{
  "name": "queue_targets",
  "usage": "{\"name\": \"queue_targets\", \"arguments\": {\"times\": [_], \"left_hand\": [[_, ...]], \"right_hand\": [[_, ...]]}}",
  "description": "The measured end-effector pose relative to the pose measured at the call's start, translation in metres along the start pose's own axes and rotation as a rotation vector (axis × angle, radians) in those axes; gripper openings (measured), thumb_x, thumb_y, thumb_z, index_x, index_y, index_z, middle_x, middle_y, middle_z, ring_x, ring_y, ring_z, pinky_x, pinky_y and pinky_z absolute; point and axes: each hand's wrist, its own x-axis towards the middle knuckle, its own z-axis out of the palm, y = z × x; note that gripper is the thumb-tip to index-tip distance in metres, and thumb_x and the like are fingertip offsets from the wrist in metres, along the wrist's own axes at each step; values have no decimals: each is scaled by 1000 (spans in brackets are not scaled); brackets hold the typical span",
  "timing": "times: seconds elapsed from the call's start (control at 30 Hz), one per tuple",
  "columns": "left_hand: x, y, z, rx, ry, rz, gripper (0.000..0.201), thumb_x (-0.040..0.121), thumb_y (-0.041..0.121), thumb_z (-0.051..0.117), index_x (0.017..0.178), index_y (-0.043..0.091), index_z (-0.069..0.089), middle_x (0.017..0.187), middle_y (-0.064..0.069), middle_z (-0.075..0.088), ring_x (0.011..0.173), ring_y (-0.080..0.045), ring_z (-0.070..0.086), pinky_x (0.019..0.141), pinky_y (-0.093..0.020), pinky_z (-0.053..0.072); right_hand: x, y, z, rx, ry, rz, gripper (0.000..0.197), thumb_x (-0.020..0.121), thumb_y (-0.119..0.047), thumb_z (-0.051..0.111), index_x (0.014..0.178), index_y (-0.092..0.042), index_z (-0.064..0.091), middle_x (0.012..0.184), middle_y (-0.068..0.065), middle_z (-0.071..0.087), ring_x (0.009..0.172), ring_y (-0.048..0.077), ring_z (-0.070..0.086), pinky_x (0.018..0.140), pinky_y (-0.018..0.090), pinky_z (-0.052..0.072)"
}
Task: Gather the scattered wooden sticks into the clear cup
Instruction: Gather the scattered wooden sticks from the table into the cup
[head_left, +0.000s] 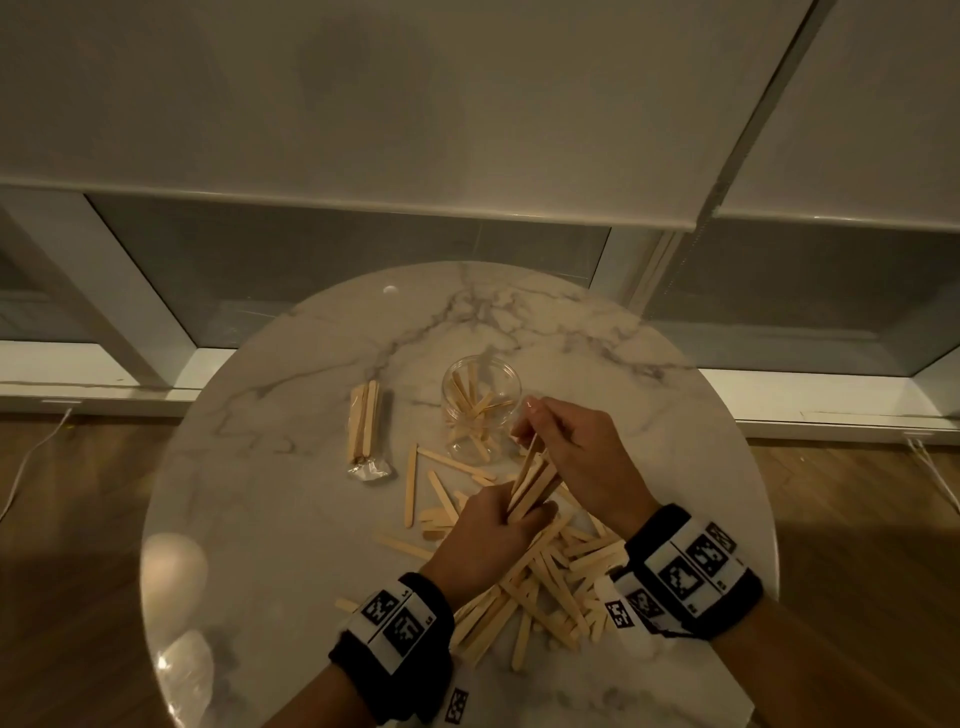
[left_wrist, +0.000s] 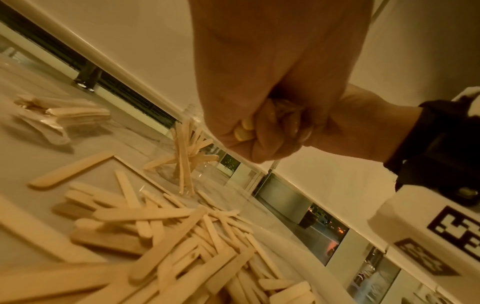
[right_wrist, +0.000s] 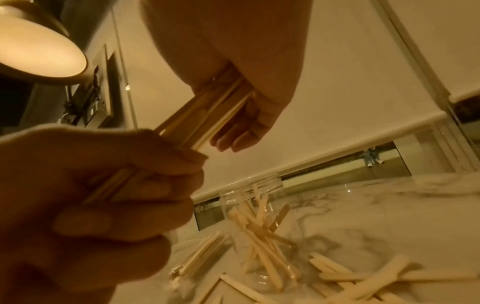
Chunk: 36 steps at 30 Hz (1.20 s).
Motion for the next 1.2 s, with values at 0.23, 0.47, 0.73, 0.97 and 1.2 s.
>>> {"name": "queue_targets", "arguments": {"times": [0.23, 0.47, 0.73, 0.97, 1.2], "left_hand": [[-6, 8, -1, -307, -199, -149, 22, 92, 27, 51, 77, 14, 40, 54, 8, 32, 43, -7, 25, 45, -19, 23], [-4, 12, -4, -287, -111, -52, 14, 96, 29, 46, 94, 16, 50, 58, 5, 33, 44, -9, 25, 46, -25, 25], [-3, 10, -6, -187, -83, -21, 27, 91, 33, 55, 85, 7, 53, 56, -3, 38, 39, -11, 30, 42, -22, 33], [5, 8, -11, -287, 77, -14, 15, 82, 22, 68, 83, 13, 56, 60, 2, 46, 42, -9, 38, 43, -21, 35], [-7, -21, -38, -184, 147, -152, 28, 83, 31, 66, 107, 23, 53, 89, -3, 62, 58, -6, 57, 48, -16, 42]], "right_hand": [[1, -6, -4, -62, -99, -51, 26, 94, -29, 56, 73, -16, 65, 65, -6, 65, 62, 5, 61, 64, 15, 47], [-5, 0, 5, 131, 40, 188, 59, 68, -59, 64, 115, -26, 53, 97, -12, 63, 76, 0, 64, 65, 10, 48], [-1, -1, 7, 109, -70, 97, 27, 84, -24, 70, 63, -27, 54, 51, -17, 60, 50, -4, 55, 52, 7, 41], [20, -6, 12, 93, -93, 1, 30, 89, -21, 64, 65, -18, 47, 52, -11, 49, 48, 2, 45, 51, 12, 39], [76, -11, -7, 125, 235, 31, 27, 91, -32, 60, 70, -22, 46, 61, 3, 55, 49, 17, 54, 46, 31, 47]]}}
